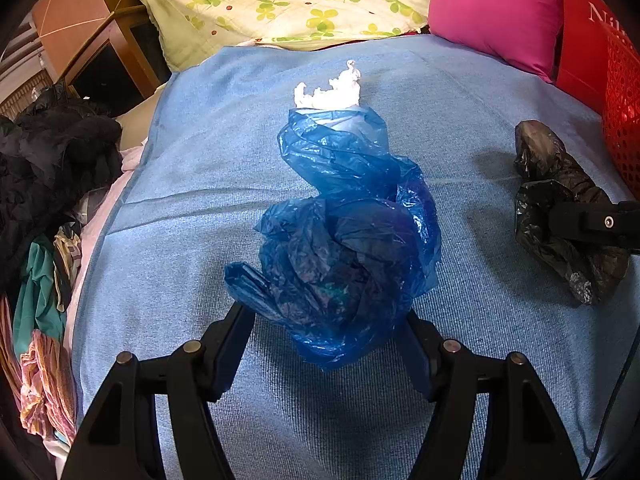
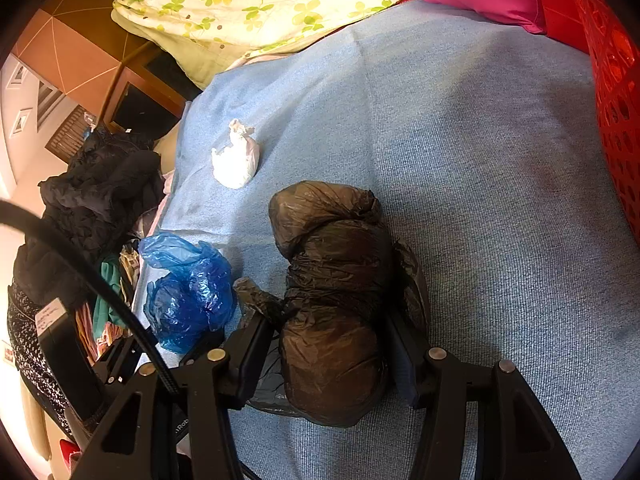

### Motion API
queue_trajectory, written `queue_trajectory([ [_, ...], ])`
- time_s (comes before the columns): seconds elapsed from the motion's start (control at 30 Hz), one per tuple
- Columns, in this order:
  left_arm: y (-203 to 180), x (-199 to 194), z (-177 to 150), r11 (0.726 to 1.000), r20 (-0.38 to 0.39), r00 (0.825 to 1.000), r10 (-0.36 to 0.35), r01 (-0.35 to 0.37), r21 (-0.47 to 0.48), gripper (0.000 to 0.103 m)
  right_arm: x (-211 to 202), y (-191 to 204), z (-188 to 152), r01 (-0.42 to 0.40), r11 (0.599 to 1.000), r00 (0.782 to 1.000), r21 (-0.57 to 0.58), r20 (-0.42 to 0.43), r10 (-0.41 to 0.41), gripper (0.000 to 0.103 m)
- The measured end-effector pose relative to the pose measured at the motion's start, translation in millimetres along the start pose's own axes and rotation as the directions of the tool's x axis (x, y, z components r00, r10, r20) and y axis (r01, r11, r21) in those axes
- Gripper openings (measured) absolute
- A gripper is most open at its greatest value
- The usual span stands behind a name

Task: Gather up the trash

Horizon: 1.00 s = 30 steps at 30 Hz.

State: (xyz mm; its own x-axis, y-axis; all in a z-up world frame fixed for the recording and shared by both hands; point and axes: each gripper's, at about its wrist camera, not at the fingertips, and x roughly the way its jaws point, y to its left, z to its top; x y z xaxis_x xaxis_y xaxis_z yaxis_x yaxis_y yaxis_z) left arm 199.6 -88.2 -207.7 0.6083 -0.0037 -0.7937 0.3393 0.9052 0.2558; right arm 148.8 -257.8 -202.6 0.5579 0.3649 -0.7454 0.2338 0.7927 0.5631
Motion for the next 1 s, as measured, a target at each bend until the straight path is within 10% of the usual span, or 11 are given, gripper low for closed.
queue_trajectory([
  [1.0, -1.1, 0.1, -0.1, 1.0, 0.001, 1.0, 0.01, -0.01, 0.013, 0.071, 0.8, 0.5, 0.6, 0.001, 1.0, 1.0, -0.003, -0.001, -0.001, 0.058],
])
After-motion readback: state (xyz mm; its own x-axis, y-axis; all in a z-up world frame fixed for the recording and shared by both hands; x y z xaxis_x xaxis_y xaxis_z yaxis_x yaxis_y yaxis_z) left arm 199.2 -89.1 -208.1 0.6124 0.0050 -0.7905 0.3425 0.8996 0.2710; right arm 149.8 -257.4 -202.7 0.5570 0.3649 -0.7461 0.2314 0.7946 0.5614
